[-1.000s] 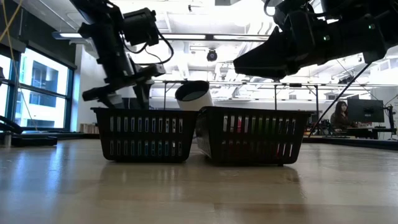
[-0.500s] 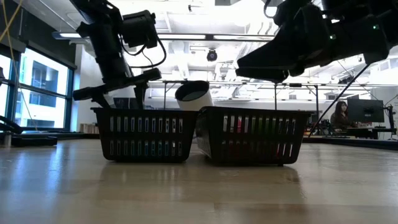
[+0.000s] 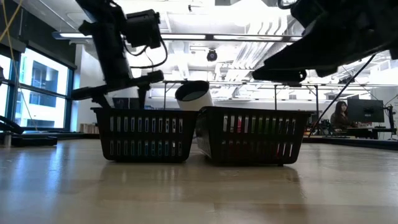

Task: Pick & Place Office items
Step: Put the red charger adapter into the right black bin

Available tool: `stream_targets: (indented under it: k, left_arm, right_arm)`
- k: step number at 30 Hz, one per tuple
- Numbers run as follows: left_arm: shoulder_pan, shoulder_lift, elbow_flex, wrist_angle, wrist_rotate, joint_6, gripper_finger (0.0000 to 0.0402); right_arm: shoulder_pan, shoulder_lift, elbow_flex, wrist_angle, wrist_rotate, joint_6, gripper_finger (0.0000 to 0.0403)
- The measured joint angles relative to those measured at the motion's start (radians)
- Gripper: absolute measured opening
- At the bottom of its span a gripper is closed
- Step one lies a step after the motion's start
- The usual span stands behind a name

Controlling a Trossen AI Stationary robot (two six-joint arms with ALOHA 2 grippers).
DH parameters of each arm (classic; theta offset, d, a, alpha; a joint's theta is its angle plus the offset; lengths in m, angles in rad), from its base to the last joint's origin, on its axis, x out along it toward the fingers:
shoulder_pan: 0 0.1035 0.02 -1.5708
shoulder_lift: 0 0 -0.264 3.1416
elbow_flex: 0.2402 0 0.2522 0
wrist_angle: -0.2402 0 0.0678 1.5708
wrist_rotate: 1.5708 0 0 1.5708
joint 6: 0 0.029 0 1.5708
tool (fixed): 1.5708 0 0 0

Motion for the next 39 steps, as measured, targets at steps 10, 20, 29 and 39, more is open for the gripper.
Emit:
stream_targets:
  k: [10, 20, 29, 39]
  left_arm:
    - [0.038, 0.183, 0.219, -0.269, 0.071, 0.062, 0.0234]
    - [0.001, 0.19, 0.381, -0.428, 0.016, -0.046, 0.0234]
    - [0.044, 0.255, 0.38, -0.455, 0.114, -0.014, 0.0234]
    - [0.108, 0.29, 0.379, -0.434, 0.158, 0.027, 0.0234]
  right_arm:
    - [0.022, 0.0, 0.0, -0.103, -0.029, -0.023, 0.0223]
    - [0.022, 0.001, 0.0, -0.167, -0.068, -0.069, 0.0223]
    - [0.023, 0.001, 0.0, -0.182, -0.096, -0.076, 0.0223]
    - [0.033, 0.001, 0.0, -0.195, -0.165, -0.075, 0.0223]
